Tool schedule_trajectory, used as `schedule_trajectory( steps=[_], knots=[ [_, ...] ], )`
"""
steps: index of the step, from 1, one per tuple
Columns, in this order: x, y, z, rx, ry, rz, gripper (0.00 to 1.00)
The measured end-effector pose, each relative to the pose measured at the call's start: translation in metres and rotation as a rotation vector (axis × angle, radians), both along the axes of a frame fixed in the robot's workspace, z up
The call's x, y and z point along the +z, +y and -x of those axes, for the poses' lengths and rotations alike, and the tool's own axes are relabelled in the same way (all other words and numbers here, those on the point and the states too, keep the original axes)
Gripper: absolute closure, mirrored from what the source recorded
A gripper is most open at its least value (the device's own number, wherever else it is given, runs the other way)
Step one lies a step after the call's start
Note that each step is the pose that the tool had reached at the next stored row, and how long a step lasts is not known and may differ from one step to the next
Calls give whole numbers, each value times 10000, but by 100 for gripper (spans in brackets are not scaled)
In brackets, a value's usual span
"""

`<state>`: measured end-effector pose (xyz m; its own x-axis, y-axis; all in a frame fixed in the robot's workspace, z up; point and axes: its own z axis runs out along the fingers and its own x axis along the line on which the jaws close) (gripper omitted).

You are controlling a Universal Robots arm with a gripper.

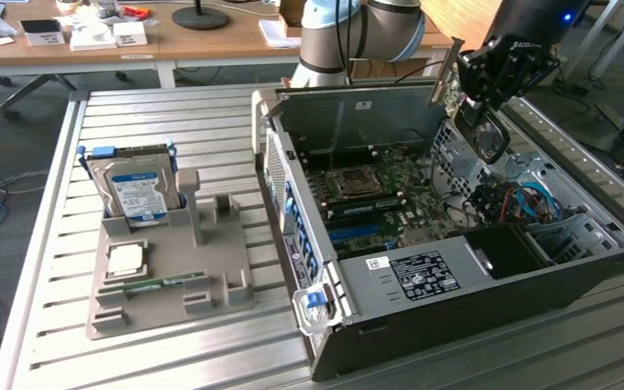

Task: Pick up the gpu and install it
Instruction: 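Pick up the gpu and move the gpu toward the slot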

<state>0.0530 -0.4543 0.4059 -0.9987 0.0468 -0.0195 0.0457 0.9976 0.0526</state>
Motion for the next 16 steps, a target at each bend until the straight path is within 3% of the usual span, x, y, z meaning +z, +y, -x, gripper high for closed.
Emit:
schedule_trajectory(
  steps=[15, 16],
  knots=[
    [-2, 0, -168, 1, 0, -1, 73],
    [-2, 0, -285, 0, 0, 0, 73]
  ],
)
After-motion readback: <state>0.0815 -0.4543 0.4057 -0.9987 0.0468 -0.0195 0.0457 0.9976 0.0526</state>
